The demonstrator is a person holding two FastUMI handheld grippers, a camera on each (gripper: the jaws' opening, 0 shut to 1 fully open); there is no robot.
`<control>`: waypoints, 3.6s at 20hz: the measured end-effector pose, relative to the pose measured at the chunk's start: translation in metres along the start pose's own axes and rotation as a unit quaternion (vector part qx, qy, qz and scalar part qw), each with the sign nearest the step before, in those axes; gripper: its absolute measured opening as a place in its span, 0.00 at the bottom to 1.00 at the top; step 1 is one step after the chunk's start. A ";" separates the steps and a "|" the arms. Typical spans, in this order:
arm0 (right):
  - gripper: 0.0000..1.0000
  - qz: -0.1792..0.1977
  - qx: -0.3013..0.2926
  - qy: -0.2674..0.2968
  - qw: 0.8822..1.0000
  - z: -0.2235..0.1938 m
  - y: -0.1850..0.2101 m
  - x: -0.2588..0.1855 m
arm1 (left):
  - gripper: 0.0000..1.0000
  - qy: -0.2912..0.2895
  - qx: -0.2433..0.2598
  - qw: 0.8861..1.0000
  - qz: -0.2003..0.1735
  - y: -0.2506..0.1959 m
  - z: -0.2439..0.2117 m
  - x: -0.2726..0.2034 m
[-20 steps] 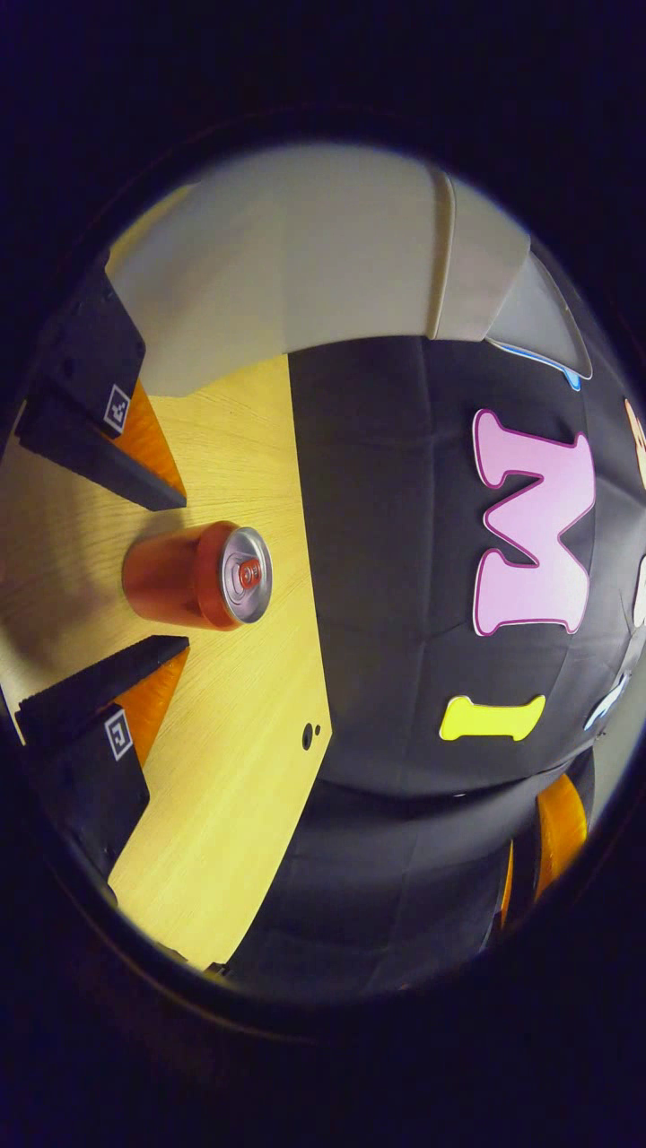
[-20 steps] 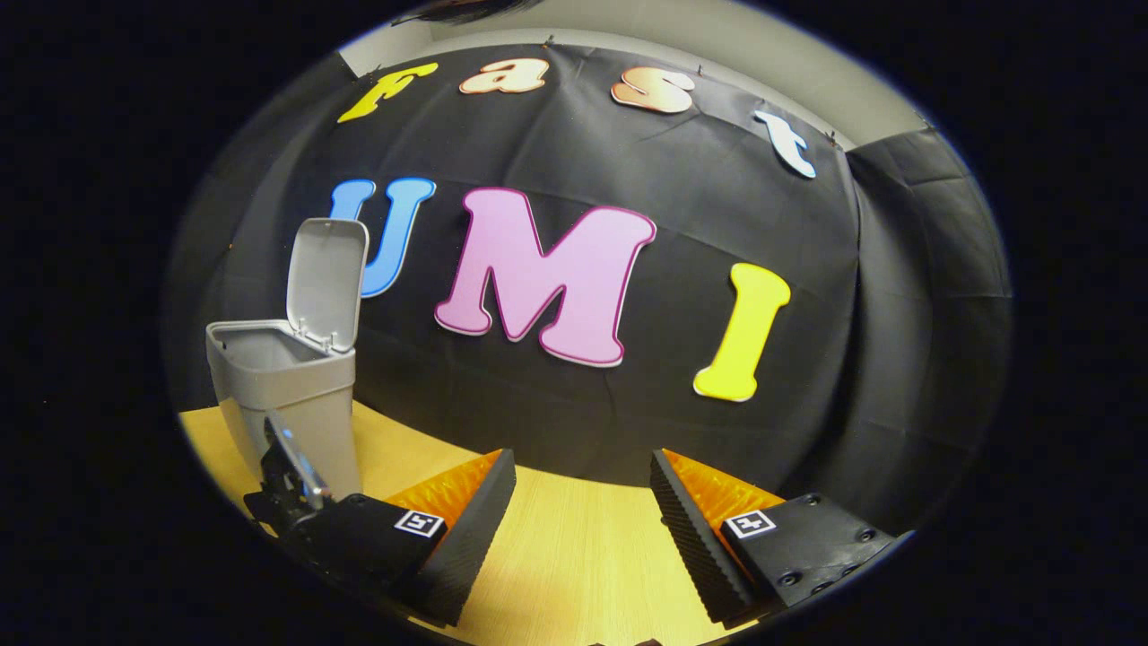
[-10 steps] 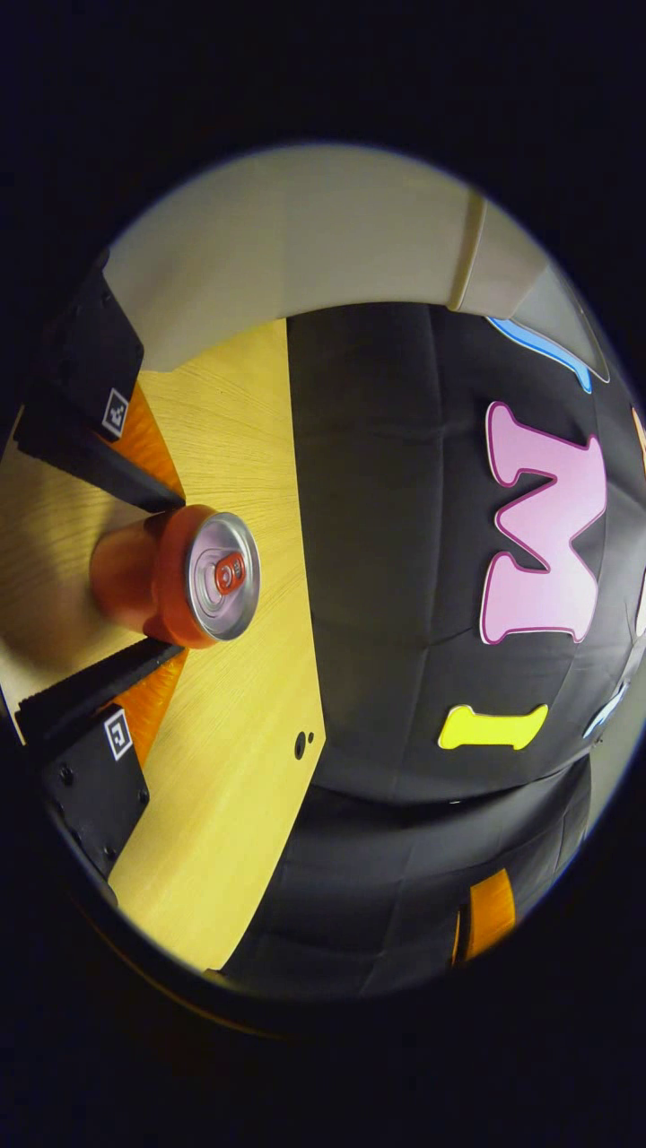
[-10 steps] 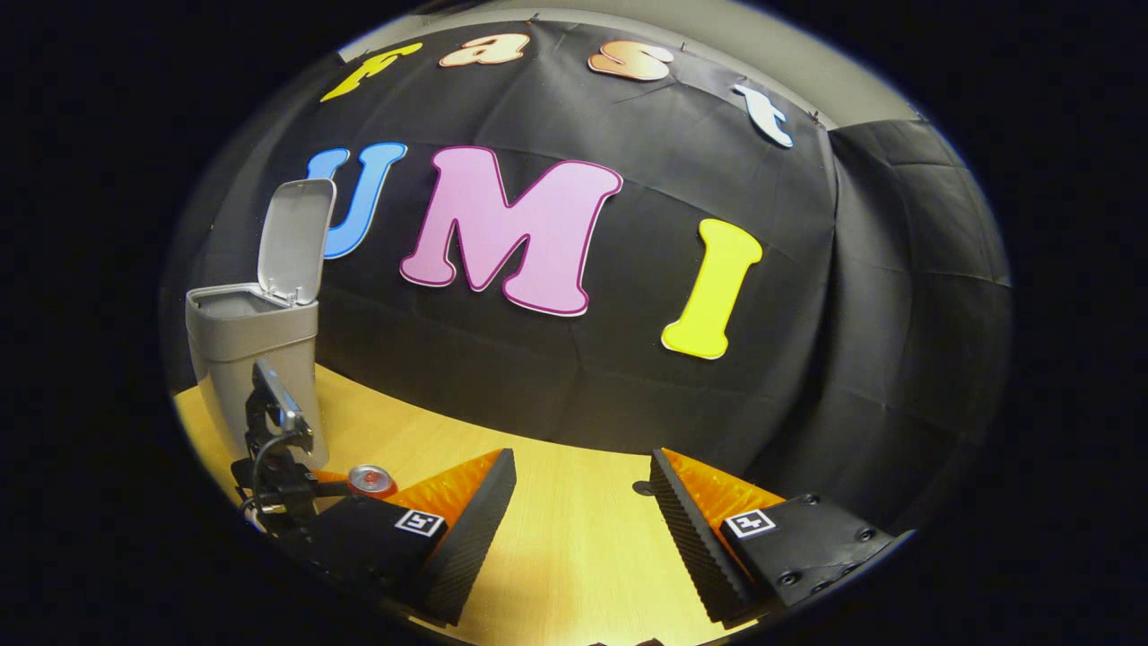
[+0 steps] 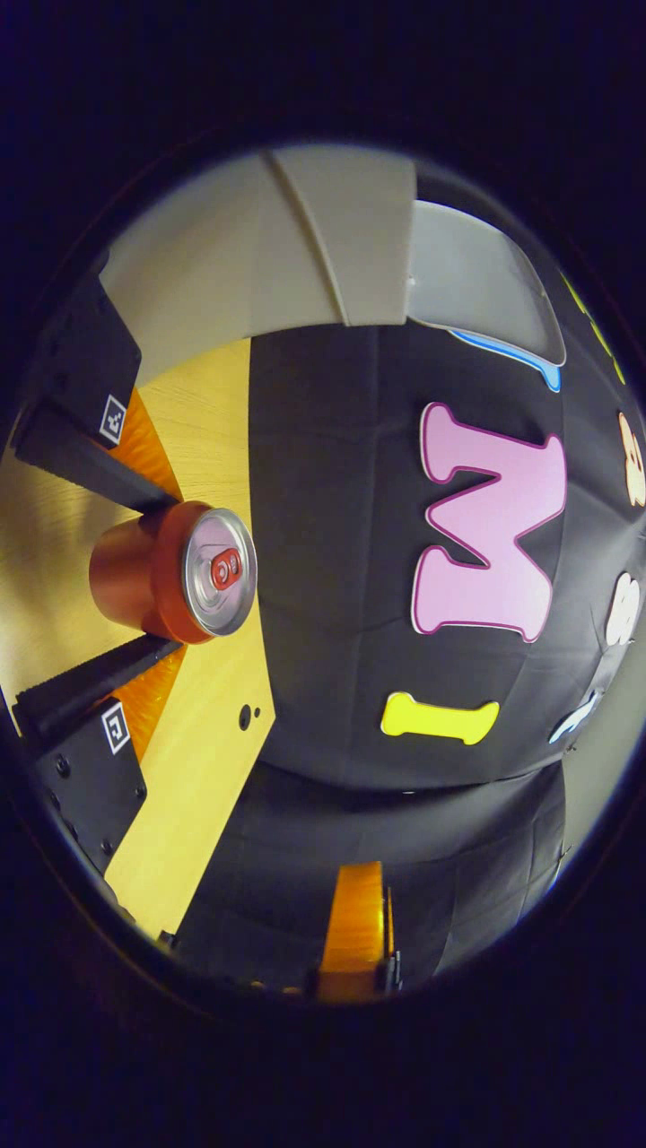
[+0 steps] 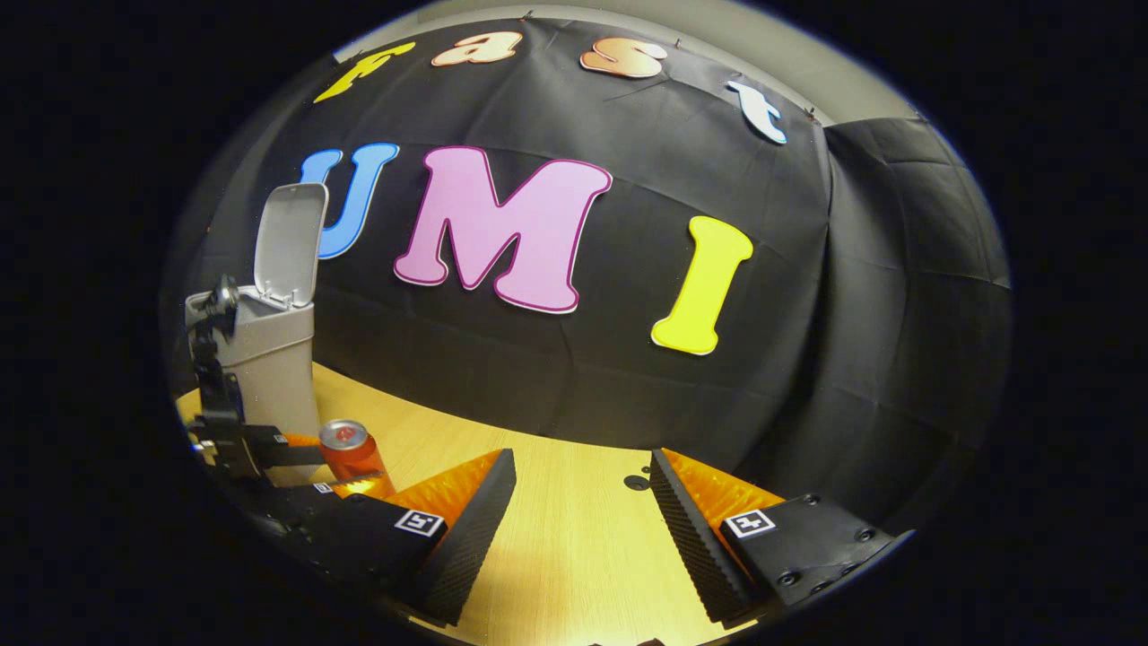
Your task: Press the lid of the desktop garbage bin to open it, pick up the crumpled paper on the desktop and throw it into the bin, then pick up the pop can on the desktop and drop it into the bin, and finally close the garbage bin lid.
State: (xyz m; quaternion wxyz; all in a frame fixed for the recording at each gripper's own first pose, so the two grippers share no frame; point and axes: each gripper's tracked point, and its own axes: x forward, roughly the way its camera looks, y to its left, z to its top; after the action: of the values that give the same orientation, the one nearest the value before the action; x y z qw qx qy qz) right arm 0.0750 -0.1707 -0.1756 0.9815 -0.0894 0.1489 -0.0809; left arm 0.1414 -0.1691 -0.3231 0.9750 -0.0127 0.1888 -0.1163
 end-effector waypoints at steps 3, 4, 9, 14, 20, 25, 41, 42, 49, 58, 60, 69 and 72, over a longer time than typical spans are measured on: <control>0.97 -0.007 -0.002 -0.006 1.000 0.016 -0.008 -0.008 | 0.88 -0.034 0.004 0.999 0.007 -0.002 0.061 -0.020; 0.97 -0.010 0.000 -0.009 1.000 0.023 -0.010 -0.011 | 0.88 -0.042 0.005 0.999 0.011 0.000 0.080 -0.025; 0.97 -0.005 0.022 -0.021 1.000 0.057 -0.009 -0.025 | 0.88 -0.084 0.007 0.995 0.047 0.043 0.159 -0.054; 0.97 0.011 0.029 -0.035 0.999 0.090 -0.003 -0.028 | 0.88 -0.110 0.032 0.984 0.136 0.119 0.203 -0.091; 0.97 0.031 0.036 -0.048 0.998 0.113 0.003 -0.037 | 0.88 -0.086 0.052 0.973 0.207 0.212 0.195 -0.115; 0.97 0.038 0.025 -0.042 0.998 0.110 0.008 -0.040 | 0.88 -0.058 0.031 0.975 0.215 0.247 0.171 -0.112; 0.97 0.099 0.035 -0.058 0.993 0.134 0.044 -0.031 | 0.92 -0.096 -0.008 0.966 0.239 0.271 0.242 -0.151; 0.97 0.103 0.037 -0.062 0.992 0.139 0.047 -0.030 | 0.92 -0.105 -0.009 0.966 0.237 0.272 0.260 -0.153; 0.97 0.123 0.045 -0.061 0.989 0.149 0.062 -0.022 | 0.94 -0.123 -0.002 0.972 0.201 0.280 0.333 -0.124; 0.97 0.151 0.067 -0.032 0.986 0.131 0.085 -0.030 | 0.94 -0.057 0.003 0.983 0.174 0.295 0.328 -0.035; 0.97 0.145 0.061 -0.028 0.987 0.126 0.081 -0.032 | 0.98 -0.034 0.018 0.984 0.173 0.291 0.323 -0.038; 0.97 0.144 0.067 -0.018 0.987 0.115 0.094 -0.048 | 0.96 0.023 -0.005 0.988 0.152 0.263 0.266 -0.109; 0.97 0.150 0.064 -0.006 0.987 0.104 0.104 -0.054 | 0.96 0.025 -0.016 0.987 0.159 0.253 0.232 -0.131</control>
State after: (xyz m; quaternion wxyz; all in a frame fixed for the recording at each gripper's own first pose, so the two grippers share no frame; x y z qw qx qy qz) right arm 0.0700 -0.0439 -0.0841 0.9871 -0.0034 0.1493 0.0584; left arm 0.1651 0.1032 -0.0774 0.9757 0.0046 0.2148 0.0429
